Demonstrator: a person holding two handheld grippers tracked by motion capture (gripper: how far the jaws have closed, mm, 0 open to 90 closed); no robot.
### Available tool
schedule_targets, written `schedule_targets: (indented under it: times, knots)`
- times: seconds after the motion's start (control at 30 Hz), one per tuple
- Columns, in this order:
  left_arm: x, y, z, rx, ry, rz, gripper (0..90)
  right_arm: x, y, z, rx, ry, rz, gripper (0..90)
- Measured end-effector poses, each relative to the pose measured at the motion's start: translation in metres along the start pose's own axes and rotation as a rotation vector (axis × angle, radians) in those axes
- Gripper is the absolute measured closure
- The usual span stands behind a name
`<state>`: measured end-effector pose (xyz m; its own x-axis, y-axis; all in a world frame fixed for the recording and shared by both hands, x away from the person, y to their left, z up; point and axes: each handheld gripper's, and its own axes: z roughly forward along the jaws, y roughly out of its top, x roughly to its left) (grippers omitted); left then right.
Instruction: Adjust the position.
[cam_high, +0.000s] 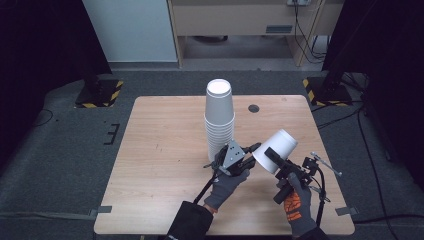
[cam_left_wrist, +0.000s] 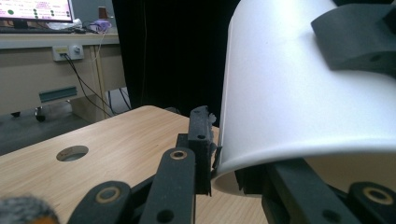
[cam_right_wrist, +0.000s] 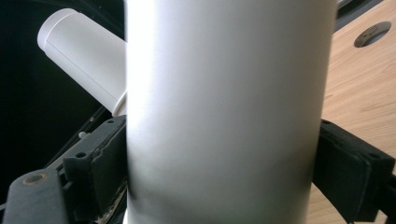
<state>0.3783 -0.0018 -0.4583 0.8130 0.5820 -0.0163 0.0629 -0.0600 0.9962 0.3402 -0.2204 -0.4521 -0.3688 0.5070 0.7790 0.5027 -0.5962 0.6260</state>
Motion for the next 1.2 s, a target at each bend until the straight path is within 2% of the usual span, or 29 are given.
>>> schedule_targets:
  times: [0.2,0.5,0.63,0.67,0.97,1.2]
  knots:
    - [-0.004,-0.002,-0.004,0.000,-0.028,0.013,79.2,-0.002,0.003,-0.002,-0.014,-0.003,-0.004,11.8]
    - [0.000,-0.001,-0.004,-0.022,-0.007,0.007,75.3,-0.001,-0.002,0.001,0.011,0.005,0.012,12.7]
    - [0.000,-0.001,-0.005,-0.012,-0.008,0.020,77.7,-0.003,-0.003,0.002,0.021,0.008,0.027,12.7]
    - [-0.002,0.000,-0.005,-0.002,-0.016,0.037,79.0,-0.003,-0.003,0.002,0.016,0.011,0.033,12.6]
    - [-0.004,0.006,-0.012,0.022,-0.010,0.087,80.8,-0.002,0.000,0.002,0.020,0.026,0.027,10.3]
    - [-0.007,0.011,-0.019,0.025,-0.023,0.084,81.3,-0.001,0.004,0.001,0.010,0.028,0.012,5.6]
